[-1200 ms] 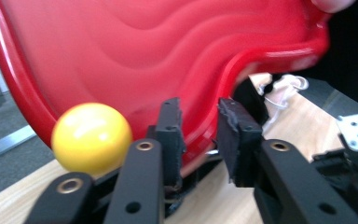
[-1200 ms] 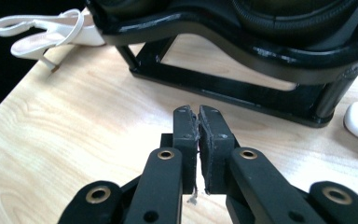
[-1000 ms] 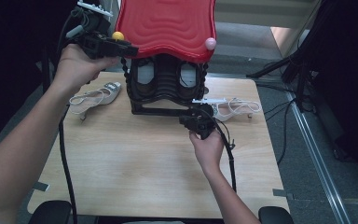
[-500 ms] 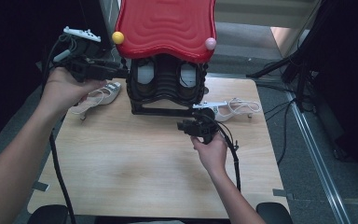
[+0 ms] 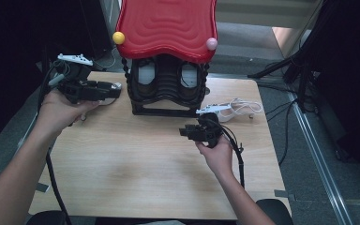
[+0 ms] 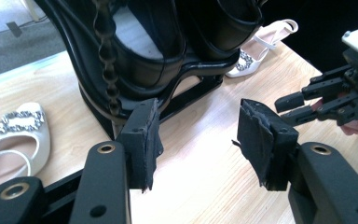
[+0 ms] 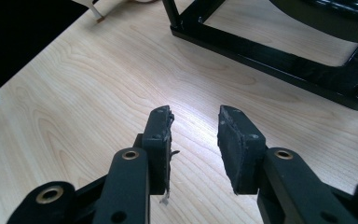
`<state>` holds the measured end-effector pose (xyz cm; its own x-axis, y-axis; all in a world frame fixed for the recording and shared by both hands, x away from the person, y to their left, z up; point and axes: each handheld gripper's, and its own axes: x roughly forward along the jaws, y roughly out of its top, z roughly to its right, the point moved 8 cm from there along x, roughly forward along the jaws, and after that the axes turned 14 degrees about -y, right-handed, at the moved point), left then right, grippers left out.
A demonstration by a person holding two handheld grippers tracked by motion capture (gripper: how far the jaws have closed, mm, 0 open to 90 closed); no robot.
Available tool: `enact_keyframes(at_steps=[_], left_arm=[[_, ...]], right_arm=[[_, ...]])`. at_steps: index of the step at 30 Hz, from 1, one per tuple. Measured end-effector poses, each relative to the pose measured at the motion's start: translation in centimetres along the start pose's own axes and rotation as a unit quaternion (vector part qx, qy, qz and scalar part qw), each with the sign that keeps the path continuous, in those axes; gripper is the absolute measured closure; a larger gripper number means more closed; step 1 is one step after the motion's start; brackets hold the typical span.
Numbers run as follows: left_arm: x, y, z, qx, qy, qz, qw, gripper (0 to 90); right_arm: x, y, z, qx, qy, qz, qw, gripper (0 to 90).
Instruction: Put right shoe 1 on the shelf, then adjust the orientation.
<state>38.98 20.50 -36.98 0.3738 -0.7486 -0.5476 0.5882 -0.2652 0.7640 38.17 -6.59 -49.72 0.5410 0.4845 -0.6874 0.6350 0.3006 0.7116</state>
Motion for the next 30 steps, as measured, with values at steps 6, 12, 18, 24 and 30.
enact_keyframes(at_steps=[6,12,18,24,30], left_arm=[[0.7,-1.9,-0.9,-0.015,-0.007,-0.001,0.9999,48.5],[1.8,-3.6,-1.8,-0.032,-0.012,0.001,0.9994,48.7],[2.8,-5.3,-2.6,-0.045,-0.012,-0.005,0.9989,48.8],[3.1,-6.5,-3.3,-0.057,-0.009,-0.007,0.9983,48.8],[3.1,-7.2,-4.6,-0.066,-0.003,-0.012,0.9977,48.9]], right_arm=[[0.1,-0.5,0.6,-0.006,-0.001,-0.006,1.0,65.6],[0.4,-1.1,1.2,0.007,0.006,-0.004,0.9999,66.2],[0.4,-1.6,2.0,0.007,-0.005,-0.004,1.0,65.1],[0.3,-1.7,2.2,0.014,-0.003,-0.003,0.9999,64.8],[0.5,-2.2,2.2,0.02,-0.001,-0.007,0.9998,64.8]])
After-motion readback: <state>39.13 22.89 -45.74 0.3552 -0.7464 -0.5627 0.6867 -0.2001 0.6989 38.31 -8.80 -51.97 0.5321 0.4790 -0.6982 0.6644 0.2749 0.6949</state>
